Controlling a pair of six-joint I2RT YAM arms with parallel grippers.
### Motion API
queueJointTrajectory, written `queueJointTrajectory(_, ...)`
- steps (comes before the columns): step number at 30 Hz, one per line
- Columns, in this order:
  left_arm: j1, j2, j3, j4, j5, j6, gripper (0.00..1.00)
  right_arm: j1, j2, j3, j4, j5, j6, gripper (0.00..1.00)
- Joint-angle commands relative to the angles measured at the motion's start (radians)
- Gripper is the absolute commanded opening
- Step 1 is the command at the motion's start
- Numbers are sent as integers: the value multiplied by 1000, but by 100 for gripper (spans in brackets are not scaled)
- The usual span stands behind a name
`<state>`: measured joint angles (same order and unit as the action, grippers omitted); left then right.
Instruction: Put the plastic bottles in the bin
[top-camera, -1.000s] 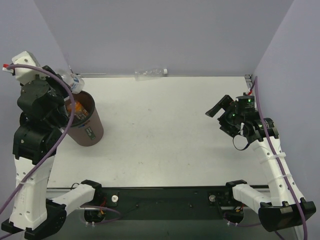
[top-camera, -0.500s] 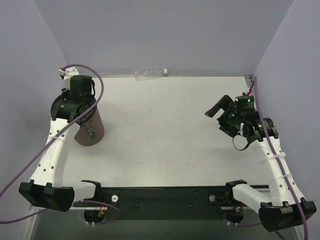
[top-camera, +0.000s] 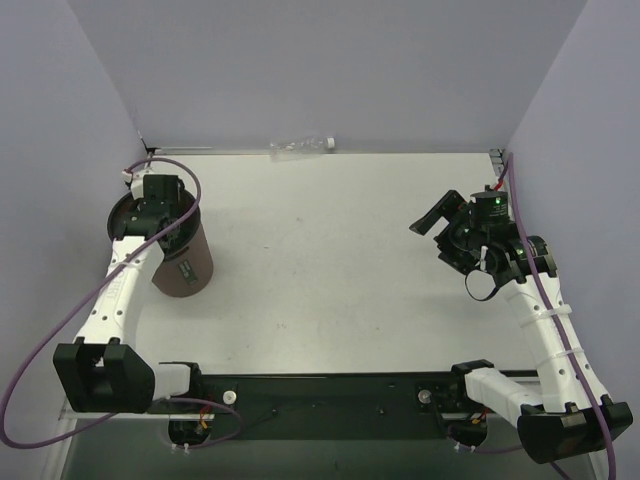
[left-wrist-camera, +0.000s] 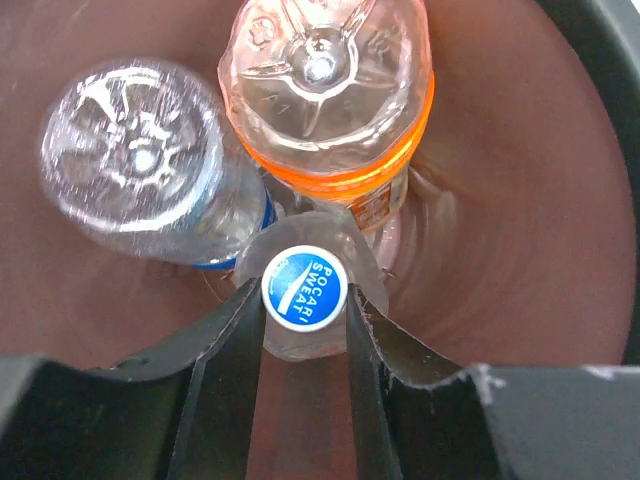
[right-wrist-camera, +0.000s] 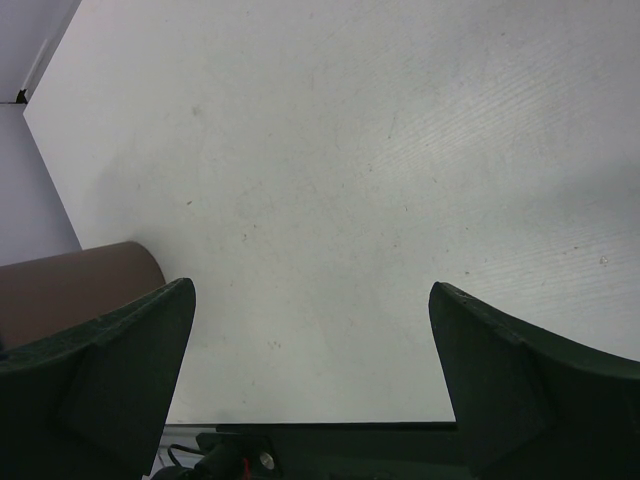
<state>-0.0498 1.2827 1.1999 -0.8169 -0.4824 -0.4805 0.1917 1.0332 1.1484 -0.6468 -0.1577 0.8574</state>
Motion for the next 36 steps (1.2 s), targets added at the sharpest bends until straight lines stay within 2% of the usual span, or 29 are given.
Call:
queueJointTrajectory(1,37,1,0,49,83,0,30,8,-2,7,9,4,-15,97)
queueJointTrajectory(2,39,7,18,35,82,-1,37,8,-1,5,9,4,-15,97)
queueJointTrajectory(3,38,6,51,22,82,-1,57,8,1,8,9,4,-17,97)
queueJointTrajectory(5,38,-17,85,-2,85,2,70,9,8,10,9,1,-20,98)
queueJointTrajectory(7,38,-37,127,-14,99,11,79,11,19,22,9,-5,-23,98)
queueJointTrajectory(13,25,-34,269,-168,100,-27,86,44,96,89,12,9,-21,99)
queueJointTrajectory(19,24,-106,282,-171,155,-92,91,120,192,148,36,38,9,100)
queueJointTrajectory(20,22,-114,286,-168,198,-102,91,126,209,168,53,38,14,100)
queueJointTrajectory(24,-4,-173,207,-24,398,-174,91,170,295,226,120,38,29,100)
queueJointTrajectory(27,-47,-229,112,108,471,-248,91,198,382,299,162,41,54,99)
queueJointTrajectory(33,-226,-160,165,117,452,-228,91,227,579,451,194,43,112,99)
queueJointTrajectory(36,-285,-123,168,168,507,-184,91,230,643,502,233,41,146,98)
